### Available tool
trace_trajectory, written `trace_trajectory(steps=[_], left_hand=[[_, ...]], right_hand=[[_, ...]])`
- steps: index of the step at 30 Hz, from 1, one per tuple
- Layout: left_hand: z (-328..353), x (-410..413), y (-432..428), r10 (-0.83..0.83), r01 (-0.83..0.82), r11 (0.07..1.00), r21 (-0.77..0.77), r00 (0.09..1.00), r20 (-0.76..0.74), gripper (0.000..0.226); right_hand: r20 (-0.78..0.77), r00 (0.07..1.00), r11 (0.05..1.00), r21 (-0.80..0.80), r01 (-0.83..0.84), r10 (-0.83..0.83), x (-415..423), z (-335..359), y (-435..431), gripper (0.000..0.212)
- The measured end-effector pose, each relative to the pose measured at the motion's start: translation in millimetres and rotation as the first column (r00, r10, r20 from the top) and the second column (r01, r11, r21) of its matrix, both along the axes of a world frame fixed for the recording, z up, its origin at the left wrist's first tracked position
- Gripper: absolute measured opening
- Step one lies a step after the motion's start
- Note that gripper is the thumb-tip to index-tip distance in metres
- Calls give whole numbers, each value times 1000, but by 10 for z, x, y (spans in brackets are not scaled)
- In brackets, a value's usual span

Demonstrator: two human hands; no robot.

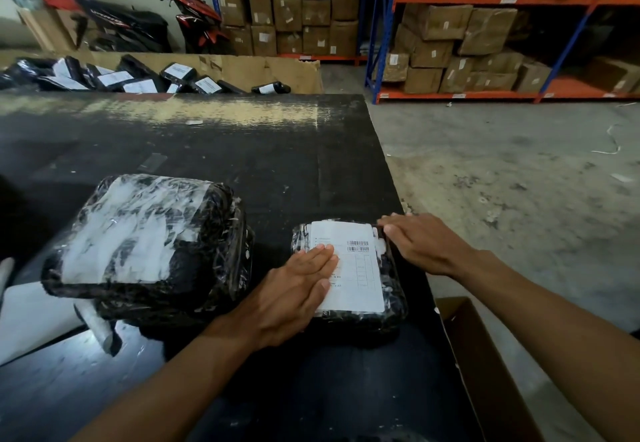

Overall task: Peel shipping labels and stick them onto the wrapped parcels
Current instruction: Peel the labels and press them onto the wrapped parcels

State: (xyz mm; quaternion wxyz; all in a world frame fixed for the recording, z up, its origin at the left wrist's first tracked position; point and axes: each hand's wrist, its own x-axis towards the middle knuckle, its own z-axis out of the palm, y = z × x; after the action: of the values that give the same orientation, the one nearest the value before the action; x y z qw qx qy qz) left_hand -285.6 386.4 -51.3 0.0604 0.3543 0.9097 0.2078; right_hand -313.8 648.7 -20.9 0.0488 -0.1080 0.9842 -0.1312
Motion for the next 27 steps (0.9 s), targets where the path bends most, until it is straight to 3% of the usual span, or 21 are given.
trace_trajectory(steps=[5, 10, 15, 23, 27], left_hand=[[-6, -11, -13, 17, -17, 1000, -9, 1000, 3, 70], [9, -3, 6, 49, -49, 999, 7, 998, 26, 62], [36, -8, -10, 33, -32, 999, -32, 999, 13, 61], [58, 8, 2, 63, -63, 998, -19, 998, 4, 47], [43, 16, -35, 56, -56, 998, -9, 998, -2, 47]], right_hand=[[4, 991, 991, -12, -135, 135, -90, 28, -409, 48], [44, 999, 1000, -5, -9, 9, -26, 7, -134, 47], [19, 997, 997, 5, -80, 80, -49, 3, -363, 47], [-32, 999, 1000, 15, -1, 1, 163, 62, -268, 49], [-14, 987, 987, 9, -161, 161, 426, 19, -411, 54]])
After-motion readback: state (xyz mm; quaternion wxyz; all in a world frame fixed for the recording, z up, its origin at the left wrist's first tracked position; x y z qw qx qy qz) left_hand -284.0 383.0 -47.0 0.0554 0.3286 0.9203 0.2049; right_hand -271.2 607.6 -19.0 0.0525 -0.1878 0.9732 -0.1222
